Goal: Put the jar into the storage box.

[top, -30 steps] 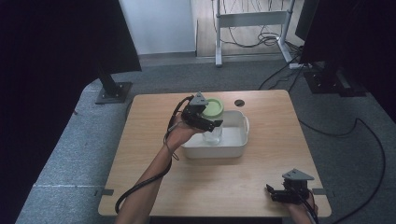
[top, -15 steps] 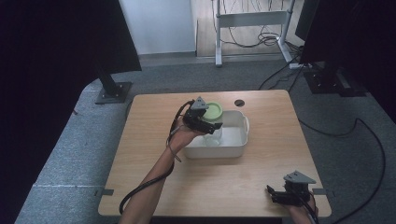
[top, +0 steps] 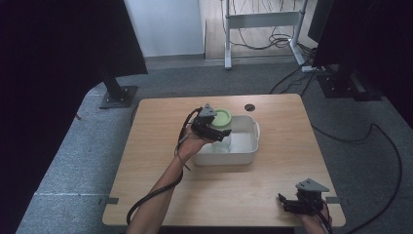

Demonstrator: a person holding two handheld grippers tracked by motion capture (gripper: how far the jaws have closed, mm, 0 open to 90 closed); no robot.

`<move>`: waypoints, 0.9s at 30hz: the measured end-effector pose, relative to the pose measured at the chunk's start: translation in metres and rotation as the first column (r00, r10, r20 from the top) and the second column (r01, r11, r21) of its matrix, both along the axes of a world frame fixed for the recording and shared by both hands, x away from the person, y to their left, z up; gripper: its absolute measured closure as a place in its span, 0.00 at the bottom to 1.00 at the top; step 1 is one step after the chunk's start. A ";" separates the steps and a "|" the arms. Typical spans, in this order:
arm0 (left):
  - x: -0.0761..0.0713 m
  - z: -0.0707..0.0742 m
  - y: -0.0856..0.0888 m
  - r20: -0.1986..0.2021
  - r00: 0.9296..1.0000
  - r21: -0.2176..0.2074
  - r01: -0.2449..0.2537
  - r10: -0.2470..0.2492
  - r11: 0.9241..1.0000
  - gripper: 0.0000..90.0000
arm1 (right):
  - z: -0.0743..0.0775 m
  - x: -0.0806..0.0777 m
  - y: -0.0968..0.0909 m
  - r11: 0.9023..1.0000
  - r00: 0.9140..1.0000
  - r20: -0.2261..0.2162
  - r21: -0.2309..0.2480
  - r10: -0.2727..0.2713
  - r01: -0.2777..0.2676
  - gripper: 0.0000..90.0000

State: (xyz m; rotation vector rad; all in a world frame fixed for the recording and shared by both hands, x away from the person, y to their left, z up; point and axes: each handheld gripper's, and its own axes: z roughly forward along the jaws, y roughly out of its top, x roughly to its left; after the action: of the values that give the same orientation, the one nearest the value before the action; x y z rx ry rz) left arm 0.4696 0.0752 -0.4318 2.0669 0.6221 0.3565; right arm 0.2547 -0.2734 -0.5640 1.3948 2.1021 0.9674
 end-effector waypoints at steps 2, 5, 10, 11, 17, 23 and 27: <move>0.000 0.000 0.000 0.001 1.000 0.005 0.006 -0.006 1.000 0.13 | 0.000 0.000 0.000 1.000 1.000 0.000 0.000 0.000 0.000 0.06; -0.001 0.002 -0.003 -0.001 1.000 0.034 0.016 -0.016 0.999 0.13 | 0.000 0.000 0.000 1.000 1.000 0.000 0.000 0.000 0.000 0.06; 0.000 0.002 -0.003 -0.014 1.000 0.034 0.007 -0.006 0.999 0.12 | 0.000 0.000 0.000 1.000 1.000 0.000 -0.001 0.000 0.000 0.06; 0.000 0.001 -0.003 -0.014 1.000 0.032 0.006 -0.006 0.999 0.12 | 0.000 0.000 0.000 1.000 1.000 0.000 0.000 0.000 0.000 0.06; 0.000 0.001 -0.003 -0.011 1.000 0.026 0.001 0.000 1.000 0.12 | 0.000 0.000 0.000 1.000 1.000 -0.001 0.001 -0.001 0.001 0.06; 0.001 0.000 -0.002 -0.027 1.000 0.029 0.003 -0.002 1.000 0.10 | 0.001 0.001 -0.001 1.000 1.000 -0.007 0.006 -0.002 0.002 0.06; 0.001 0.000 0.001 -0.026 1.000 0.016 -0.003 0.004 1.000 0.08 | 0.001 0.003 0.000 1.000 1.000 -0.014 0.003 -0.005 0.005 0.06</move>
State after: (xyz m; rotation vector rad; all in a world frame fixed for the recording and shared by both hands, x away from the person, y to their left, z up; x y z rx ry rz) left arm 0.4702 0.0760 -0.4320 2.0891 0.6405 0.3385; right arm 0.2573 -0.2736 -0.5626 1.4114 2.1069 0.9627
